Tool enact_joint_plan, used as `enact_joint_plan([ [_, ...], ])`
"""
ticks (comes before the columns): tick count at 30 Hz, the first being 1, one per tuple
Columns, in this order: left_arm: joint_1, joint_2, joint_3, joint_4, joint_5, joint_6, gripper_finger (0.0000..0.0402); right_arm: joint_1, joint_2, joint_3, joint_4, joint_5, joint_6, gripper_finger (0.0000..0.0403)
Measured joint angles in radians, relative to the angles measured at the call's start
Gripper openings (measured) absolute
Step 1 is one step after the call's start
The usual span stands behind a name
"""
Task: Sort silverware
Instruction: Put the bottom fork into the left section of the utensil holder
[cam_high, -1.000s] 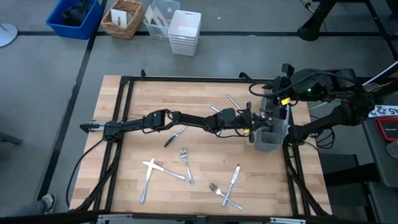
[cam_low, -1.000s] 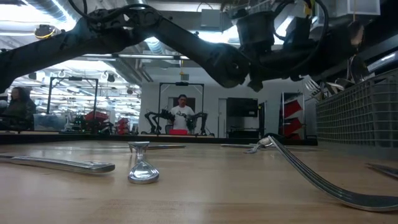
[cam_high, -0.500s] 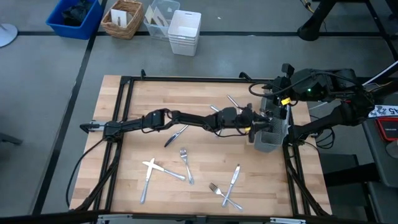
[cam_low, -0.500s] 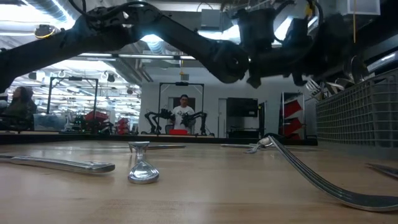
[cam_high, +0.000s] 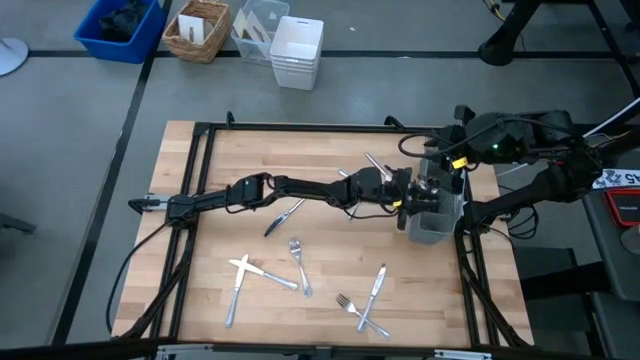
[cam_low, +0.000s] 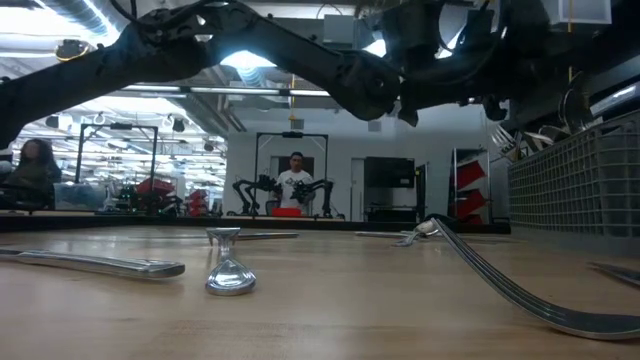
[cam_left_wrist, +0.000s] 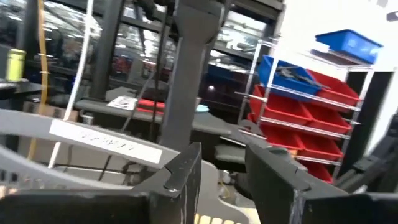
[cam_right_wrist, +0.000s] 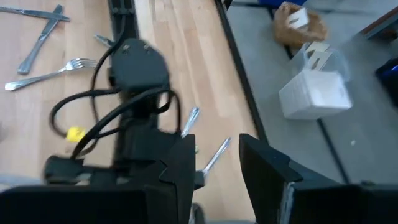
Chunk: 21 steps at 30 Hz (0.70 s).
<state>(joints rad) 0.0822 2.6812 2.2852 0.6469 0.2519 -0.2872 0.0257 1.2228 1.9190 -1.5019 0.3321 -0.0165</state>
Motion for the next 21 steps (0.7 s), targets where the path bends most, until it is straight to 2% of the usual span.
enact_joint_plan([
  [6,0.062,-0.031,0.000,-0.073,0.155,-0.106,0.0118,0.000,-0.001,-0.010,-0.055,-0.114,0.040,0.0127],
  [11,0.127,-0.090,0.002,-0.236,0.285,-0.155,0.0118,0.000,-0.004,-0.055,-0.069,-0.155,0.041,0.0127],
  [17,0.179,-0.170,0.000,-0.561,0.301,0.043,0.0118,0.000,-0.005,-0.127,-0.070,-0.160,0.033,0.0127],
  [21,0.190,-0.247,0.001,-0.860,0.224,0.230,0.0118,0.000,-0.004,-0.172,-0.070,-0.159,0.006,0.0127],
])
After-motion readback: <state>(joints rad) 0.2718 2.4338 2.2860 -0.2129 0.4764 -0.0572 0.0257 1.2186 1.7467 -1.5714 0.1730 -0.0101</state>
